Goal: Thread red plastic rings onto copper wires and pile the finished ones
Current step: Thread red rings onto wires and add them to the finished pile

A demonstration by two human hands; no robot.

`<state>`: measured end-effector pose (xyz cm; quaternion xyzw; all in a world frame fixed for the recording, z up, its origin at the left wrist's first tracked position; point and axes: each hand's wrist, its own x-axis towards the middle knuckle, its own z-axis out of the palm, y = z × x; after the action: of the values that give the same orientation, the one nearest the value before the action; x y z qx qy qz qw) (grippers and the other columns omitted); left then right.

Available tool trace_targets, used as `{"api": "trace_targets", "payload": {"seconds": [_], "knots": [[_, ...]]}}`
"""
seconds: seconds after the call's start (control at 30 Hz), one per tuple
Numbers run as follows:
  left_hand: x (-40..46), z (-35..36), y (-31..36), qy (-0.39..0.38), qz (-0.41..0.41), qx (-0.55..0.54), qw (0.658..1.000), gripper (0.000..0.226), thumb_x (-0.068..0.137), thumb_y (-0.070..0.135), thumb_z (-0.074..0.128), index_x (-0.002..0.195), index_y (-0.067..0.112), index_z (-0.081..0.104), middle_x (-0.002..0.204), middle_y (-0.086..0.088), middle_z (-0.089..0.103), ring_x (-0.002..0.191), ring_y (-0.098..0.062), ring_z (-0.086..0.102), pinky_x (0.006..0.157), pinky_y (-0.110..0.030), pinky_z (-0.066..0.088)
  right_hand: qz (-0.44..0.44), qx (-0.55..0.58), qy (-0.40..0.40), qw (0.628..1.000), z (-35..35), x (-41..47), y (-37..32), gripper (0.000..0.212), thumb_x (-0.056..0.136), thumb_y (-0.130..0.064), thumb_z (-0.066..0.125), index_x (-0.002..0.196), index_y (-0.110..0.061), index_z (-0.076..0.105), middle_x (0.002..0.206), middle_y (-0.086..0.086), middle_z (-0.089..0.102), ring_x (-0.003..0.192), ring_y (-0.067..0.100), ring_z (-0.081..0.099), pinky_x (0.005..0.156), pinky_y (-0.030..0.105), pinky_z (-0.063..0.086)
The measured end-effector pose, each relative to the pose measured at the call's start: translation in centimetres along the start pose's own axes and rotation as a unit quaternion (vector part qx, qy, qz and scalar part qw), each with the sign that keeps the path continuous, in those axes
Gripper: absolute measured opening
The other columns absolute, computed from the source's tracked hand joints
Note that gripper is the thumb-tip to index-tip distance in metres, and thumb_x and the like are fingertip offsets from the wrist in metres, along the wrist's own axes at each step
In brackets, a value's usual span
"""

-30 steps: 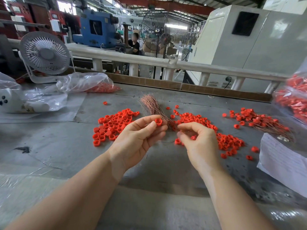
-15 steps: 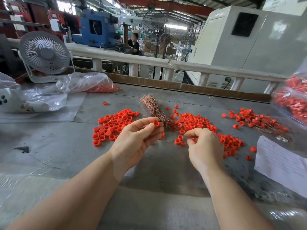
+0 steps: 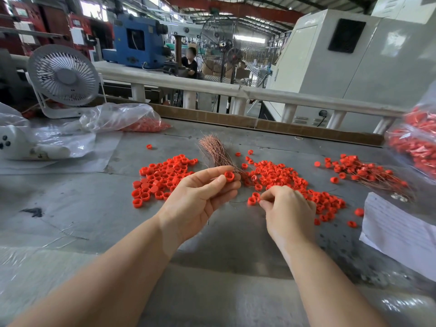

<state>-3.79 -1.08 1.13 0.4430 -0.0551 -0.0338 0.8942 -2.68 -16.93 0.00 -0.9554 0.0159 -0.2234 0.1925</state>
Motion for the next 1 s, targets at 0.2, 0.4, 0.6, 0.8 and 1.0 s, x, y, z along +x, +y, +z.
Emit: {"api": "trace_targets", "payload": {"seconds": [0.2,0.4,0.6,0.8,1.0], "knots": [[0.1,-0.1,0.0,-0.006,0.004,0.004,1.0,0.018,0.086,-0.002,0.051,0.095,0.003,0.066,0.085,-0.011,0.073,0.074,-0.014,0.071,0.067,-0.022,0.057,-0.117,0.263,0.096,0.953,-0.8,-0.3,-1.2,0.004,0.082,-0.007,0.068,0.08,-0.01,0.068,0.079,0.001,0.066,0.081,0.024,0.061,0.078,0.044,0.048],[0.0,0.0,-0.3,-0.022,0.016,0.038,0.999,0.02,0.071,0.007,0.06,0.089,0.006,0.069,0.081,-0.011,0.072,0.073,-0.016,0.071,0.066,-0.022,0.056,-0.207,0.265,0.142,0.931,-1.0,-0.6,-1.7,0.005,0.08,-0.013,0.064,0.079,-0.009,0.067,0.077,-0.002,0.063,0.079,0.019,0.057,0.075,0.024,0.043],[-0.1,0.1,-0.4,-0.03,0.025,0.05,0.998,0.017,0.068,0.008,0.061,0.079,0.011,0.073,0.078,-0.01,0.072,0.071,-0.015,0.07,0.064,-0.021,0.056,-0.224,0.281,0.142,0.922,-0.9,-0.6,-1.7,0.005,0.081,-0.012,0.064,0.079,-0.009,0.067,0.079,-0.003,0.062,0.078,0.02,0.057,0.072,0.035,0.048],[-0.1,0.1,-0.4,-0.031,0.024,0.059,0.997,0.02,0.069,0.008,0.059,0.087,0.007,0.068,0.077,-0.009,0.072,0.071,-0.015,0.07,0.067,-0.022,0.057,-0.23,0.276,0.145,0.922,-0.8,-0.5,-1.6,0.004,0.08,-0.013,0.064,0.079,-0.011,0.067,0.079,-0.004,0.062,0.08,0.018,0.057,0.075,0.026,0.045],[-0.1,0.1,-0.4,-0.03,0.023,0.067,0.997,0.022,0.069,0.009,0.06,0.09,0.005,0.066,0.08,-0.01,0.072,0.075,-0.017,0.07,0.077,-0.028,0.057,-0.229,0.28,0.146,0.921,-0.6,-0.5,-1.6,0.004,0.081,-0.013,0.063,0.079,-0.011,0.066,0.079,-0.007,0.06,0.08,0.015,0.055,0.074,0.024,0.044]]}}
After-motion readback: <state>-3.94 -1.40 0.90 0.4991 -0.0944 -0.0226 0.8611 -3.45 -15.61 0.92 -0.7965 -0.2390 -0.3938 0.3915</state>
